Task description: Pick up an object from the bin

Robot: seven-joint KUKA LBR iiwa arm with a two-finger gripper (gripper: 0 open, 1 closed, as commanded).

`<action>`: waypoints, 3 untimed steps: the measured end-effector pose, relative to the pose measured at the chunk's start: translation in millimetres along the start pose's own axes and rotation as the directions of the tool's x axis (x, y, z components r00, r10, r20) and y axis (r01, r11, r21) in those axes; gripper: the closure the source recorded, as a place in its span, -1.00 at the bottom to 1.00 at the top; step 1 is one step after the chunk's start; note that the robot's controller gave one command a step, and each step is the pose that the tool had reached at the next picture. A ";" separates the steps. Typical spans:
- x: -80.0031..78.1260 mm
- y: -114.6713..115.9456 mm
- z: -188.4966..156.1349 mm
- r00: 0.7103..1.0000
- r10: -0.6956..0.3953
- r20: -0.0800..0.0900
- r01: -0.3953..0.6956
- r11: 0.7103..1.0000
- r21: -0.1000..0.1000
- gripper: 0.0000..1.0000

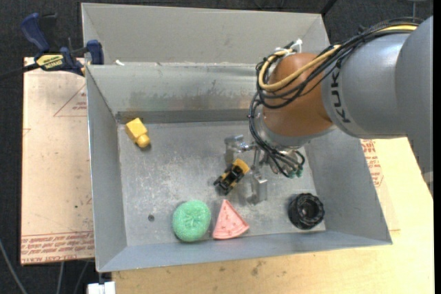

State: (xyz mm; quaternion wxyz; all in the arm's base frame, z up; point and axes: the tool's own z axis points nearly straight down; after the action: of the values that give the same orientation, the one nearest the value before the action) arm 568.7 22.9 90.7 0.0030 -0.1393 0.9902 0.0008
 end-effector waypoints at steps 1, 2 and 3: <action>-52.3 23.1 20.4 0.942 -0.334 -0.001 0.334 0.942 -0.001 1.00; -52.3 23.0 20.4 0.943 -0.334 -0.001 0.334 0.943 -0.001 1.00; -52.3 23.0 20.4 0.943 -0.334 -0.001 0.334 0.943 -0.001 1.00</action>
Offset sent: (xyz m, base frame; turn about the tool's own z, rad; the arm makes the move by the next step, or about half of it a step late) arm 0.0000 0.0000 0.0000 0.0000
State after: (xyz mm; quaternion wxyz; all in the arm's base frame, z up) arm 612.7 59.5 70.6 0.0027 -0.3049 0.9524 0.0007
